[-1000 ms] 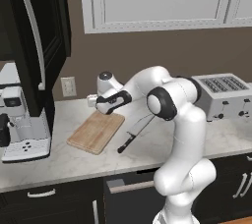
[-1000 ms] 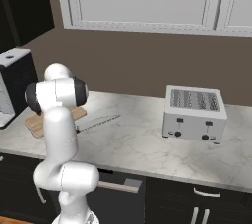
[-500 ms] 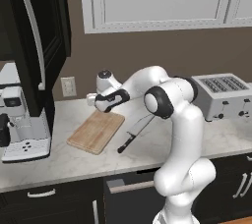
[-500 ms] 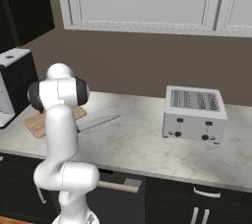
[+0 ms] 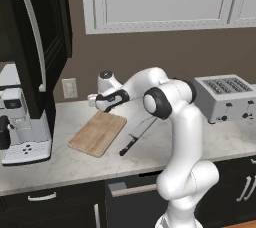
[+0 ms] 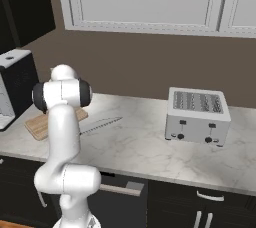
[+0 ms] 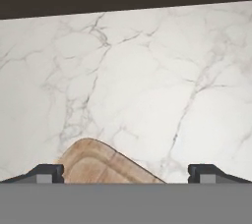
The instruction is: Move the cutting board and knife to the sink. Then move spray from the cabinet to the counter.
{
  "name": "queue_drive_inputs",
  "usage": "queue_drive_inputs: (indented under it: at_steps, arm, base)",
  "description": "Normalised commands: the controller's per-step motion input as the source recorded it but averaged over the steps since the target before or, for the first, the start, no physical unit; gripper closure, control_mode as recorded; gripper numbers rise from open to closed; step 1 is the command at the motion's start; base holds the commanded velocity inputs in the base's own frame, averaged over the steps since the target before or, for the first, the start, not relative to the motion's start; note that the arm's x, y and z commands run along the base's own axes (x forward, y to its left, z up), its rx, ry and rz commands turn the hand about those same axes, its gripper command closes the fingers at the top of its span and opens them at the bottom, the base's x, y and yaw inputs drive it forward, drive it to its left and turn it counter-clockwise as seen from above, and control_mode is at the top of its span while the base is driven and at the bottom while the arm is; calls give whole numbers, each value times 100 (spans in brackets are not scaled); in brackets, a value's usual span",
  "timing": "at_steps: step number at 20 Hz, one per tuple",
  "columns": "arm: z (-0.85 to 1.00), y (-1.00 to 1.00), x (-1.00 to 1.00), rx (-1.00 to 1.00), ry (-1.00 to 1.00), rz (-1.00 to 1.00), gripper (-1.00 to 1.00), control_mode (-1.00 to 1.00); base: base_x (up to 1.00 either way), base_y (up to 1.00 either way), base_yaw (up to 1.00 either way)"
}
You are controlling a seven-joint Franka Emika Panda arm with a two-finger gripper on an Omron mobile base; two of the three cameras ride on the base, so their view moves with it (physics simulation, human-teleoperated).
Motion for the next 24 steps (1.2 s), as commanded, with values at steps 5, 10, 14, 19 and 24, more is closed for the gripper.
queue_drive_inputs:
  at_steps: [5, 10, 14, 19, 24]
  arm:
    - [-19, 5, 9, 0, 0, 0, -100, -100]
    - [-16, 6, 5, 0, 0, 0, -100, -100]
    - [-17, 9, 0, 0, 0, 0, -100, -100]
    - [-11, 6, 3, 0, 0, 0, -100, -100]
    - [-12, 7, 7, 0, 0, 0, -100, -100]
  base:
    - [0, 0, 0]
    - [0, 0, 0]
    - [0, 0, 0]
    - [0, 0, 0]
    - [0, 0, 0]
